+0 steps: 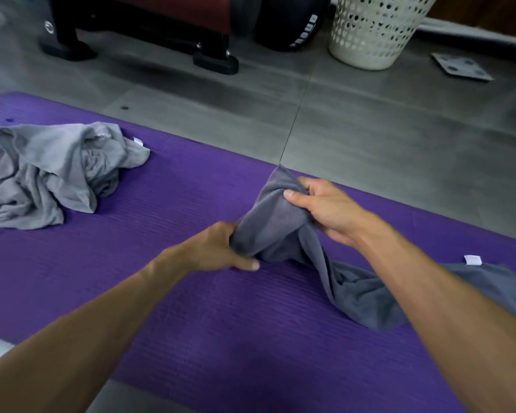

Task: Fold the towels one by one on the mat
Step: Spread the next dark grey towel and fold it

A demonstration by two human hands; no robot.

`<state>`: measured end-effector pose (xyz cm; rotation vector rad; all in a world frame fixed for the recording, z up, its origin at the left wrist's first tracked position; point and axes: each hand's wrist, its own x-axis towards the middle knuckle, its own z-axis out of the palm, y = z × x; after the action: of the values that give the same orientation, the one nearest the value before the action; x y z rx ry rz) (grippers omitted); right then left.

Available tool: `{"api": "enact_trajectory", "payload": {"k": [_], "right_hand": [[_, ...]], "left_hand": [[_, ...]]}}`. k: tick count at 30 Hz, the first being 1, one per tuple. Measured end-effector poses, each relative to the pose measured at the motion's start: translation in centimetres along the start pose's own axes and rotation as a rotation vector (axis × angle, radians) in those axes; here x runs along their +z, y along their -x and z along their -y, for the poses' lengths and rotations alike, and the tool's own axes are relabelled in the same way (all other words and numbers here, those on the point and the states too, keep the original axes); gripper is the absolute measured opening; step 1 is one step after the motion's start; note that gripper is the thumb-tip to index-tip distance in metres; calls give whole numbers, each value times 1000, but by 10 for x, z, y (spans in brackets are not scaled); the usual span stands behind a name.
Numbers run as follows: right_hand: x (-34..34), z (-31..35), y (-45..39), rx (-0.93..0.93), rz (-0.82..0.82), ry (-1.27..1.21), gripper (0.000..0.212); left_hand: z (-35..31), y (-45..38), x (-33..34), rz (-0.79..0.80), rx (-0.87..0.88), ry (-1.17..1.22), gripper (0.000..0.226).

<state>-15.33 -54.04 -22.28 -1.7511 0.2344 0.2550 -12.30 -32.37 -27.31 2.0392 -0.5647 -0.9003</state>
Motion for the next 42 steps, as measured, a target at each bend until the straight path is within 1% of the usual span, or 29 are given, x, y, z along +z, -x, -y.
{"api": "enact_trajectory", "payload": {"k": [2,4,6,9,10,11,13,14,15,16,18,20,22,24,25,27,28,29,30,32,33,34,35,36,38,40,42], "right_hand": [[-4,7,2,6,14,-55,12],[-7,8,-1,-24,-84,10,15],[-9,4,-5,-42,-213,103,18],[-9,-2,-15,-52,-359,174,13],[-8,-4,-18,-50,-391,195,12],[-6,-5,-22,-42,-413,221,11],[0,-9,-31,-16,-417,266,11],[5,-11,-37,-4,-401,283,11],[9,-13,-44,0,-381,301,12],[14,-15,-50,4,-358,331,13],[24,-20,-65,5,-295,422,15],[35,-20,-82,-7,-227,556,18],[50,-16,-101,-68,-163,717,27],[73,-7,-125,-121,-94,828,33],[87,-2,-139,-143,-66,861,33],[124,9,-169,-218,-38,897,30],[143,12,-184,-252,-41,896,24],[163,12,-198,-269,-34,871,15],[181,10,-210,-253,4,829,18],[210,1,-222,-101,162,750,62],[217,-5,-225,-35,224,743,75],[218,-11,-225,-4,261,748,80],[212,-16,-225,4,265,751,80],[201,-21,-222,1,246,755,76],[167,-29,-208,0,200,791,63],[124,-39,-184,23,198,834,49],[78,-51,-153,59,200,874,36]], "left_hand": [[12,1,8,-15,-6,-57,25],[21,1,12,-68,16,-46,19],[27,4,11,-99,-24,-33,11],[36,17,4,-124,-176,-1,34],[39,23,1,-102,-188,46,34],[43,31,-1,-54,-170,92,27],[57,45,-3,27,-130,153,6],[68,52,-4,23,-119,159,8],[78,59,-5,-14,-114,163,7],[91,62,-5,-89,-119,162,7],[110,69,-5,-280,-189,101,27],[121,78,-8,-400,-278,146,34],[126,89,-14,-381,-337,219,40],[127,103,-26,-374,-418,81,41],[132,109,-32,-418,-465,-26,43],[143,121,-41,-594,-571,-226,50],[148,124,-46,-688,-615,-312,51],[154,126,-48,-753,-639,-376,49],[159,126,-50,-780,-653,-409,47],[166,121,-50,-758,-659,-398,45],[167,118,-50,-733,-664,-385,46],[166,113,-49,-733,-645,-420,48],[165,108,-49,-749,-597,-491,50],[162,100,-48,-764,-520,-566,51],[151,80,-43,-757,-306,-662,53],[134,53,-34,-678,-125,-697,53],[113,22,-21,-596,18,-711,51]]}}
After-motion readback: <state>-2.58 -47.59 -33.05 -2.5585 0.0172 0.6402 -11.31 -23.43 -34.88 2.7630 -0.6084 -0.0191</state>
